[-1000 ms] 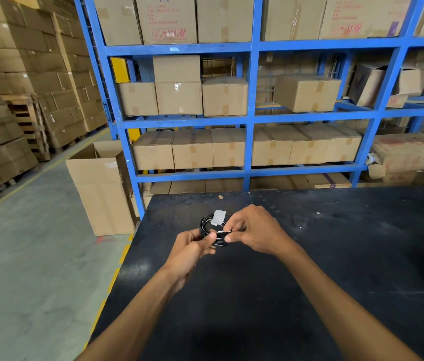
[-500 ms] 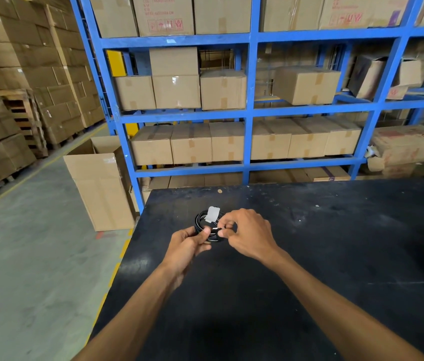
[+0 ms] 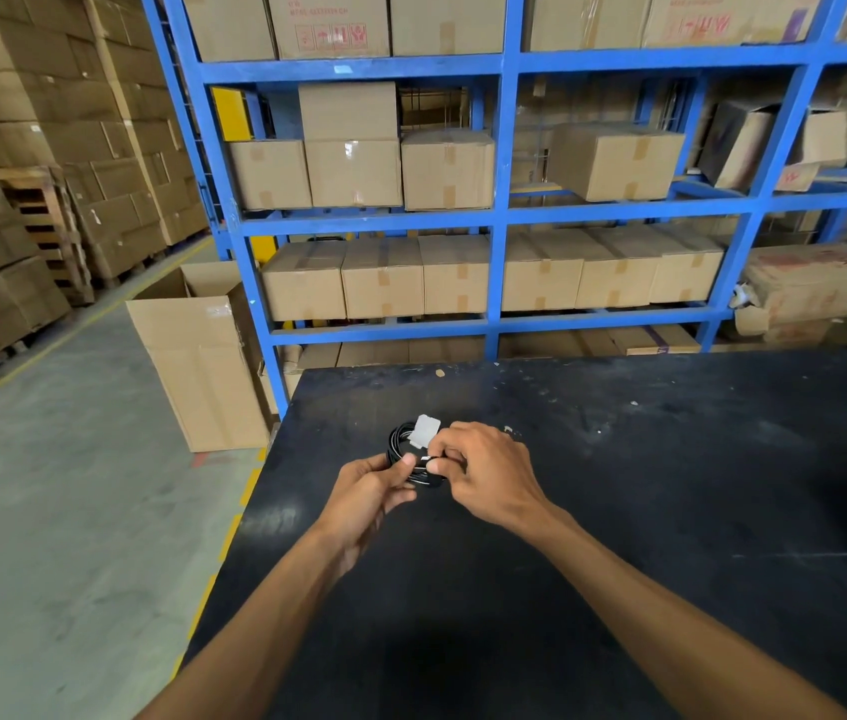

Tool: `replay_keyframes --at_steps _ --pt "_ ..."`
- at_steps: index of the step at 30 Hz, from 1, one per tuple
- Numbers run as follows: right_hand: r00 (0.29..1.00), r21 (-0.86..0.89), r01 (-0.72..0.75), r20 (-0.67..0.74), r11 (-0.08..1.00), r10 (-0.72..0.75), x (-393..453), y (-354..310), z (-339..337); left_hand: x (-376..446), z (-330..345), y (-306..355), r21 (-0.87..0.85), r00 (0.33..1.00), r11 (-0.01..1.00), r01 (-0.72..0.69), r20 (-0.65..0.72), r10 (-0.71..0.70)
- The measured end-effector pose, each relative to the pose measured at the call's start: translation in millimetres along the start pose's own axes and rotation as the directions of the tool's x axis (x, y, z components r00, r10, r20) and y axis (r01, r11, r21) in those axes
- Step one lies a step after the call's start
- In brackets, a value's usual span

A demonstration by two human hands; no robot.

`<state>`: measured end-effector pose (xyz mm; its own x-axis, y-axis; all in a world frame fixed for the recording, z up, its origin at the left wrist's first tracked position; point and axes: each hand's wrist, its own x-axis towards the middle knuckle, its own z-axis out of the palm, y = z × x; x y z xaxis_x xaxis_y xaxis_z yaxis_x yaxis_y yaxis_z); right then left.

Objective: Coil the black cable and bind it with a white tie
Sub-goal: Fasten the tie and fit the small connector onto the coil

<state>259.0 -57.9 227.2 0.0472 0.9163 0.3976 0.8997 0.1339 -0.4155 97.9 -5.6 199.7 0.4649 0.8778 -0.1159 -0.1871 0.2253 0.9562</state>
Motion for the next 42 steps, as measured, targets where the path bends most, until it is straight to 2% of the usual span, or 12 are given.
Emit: replay_keyframes --at_steps 4,7,9,12,15,21,25,28,31,34,42 --pt "0.999 0.092 -0.029 -0.022 0.995 0.031 0 3 7 -2 -3 1 -0.030 1.000 1.000 0.009 -0.015 -0.010" --pt "0.997 0.277 -0.058 -0.032 0.959 0.070 -2 8 14 -2 -6 1 -0.048 1.000 0.999 0.017 -0.004 -0.017" --pt "0.991 0.441 -0.116 -0.003 0.890 0.131 -3 11 17 -2 -8 -1 -0.054 1.000 0.998 0.022 -0.004 -0.022" --pt "0.972 0.673 -0.221 0.095 0.706 0.213 -8 12 22 0 -12 -5 -0.075 0.999 0.997 0.036 0.005 -0.035" --pt "0.955 0.756 -0.277 0.148 0.593 0.257 -12 12 31 2 -17 -14 -0.065 0.998 0.996 0.065 0.022 -0.064" --pt "0.883 0.801 -0.442 0.310 0.404 0.352 -18 16 58 6 -31 -39 -0.012 0.992 0.992 0.124 0.004 -0.124" --pt "0.843 0.792 -0.511 0.386 0.334 0.374 -22 23 80 10 -41 -55 0.027 0.983 0.983 0.183 -0.035 -0.182" --pt "0.812 0.756 -0.562 0.428 0.335 0.396 -25 32 98 12 -50 -64 0.029 0.962 0.963 0.267 -0.057 -0.265" --pt "0.768 0.700 -0.625 0.471 0.346 0.433 -32 44 117 14 -62 -76 0.206 0.936 0.913 0.353 -0.067 -0.347" --pt "0.719 0.645 -0.683 0.514 0.342 0.468 -40 55 138 16 -70 -93 0.278 0.914 0.871 0.405 -0.103 -0.392" --pt "0.609 0.503 -0.789 0.570 0.351 0.552 -59 76 202 24 -81 -150 0.250 0.842 0.804 0.539 -0.167 -0.513"
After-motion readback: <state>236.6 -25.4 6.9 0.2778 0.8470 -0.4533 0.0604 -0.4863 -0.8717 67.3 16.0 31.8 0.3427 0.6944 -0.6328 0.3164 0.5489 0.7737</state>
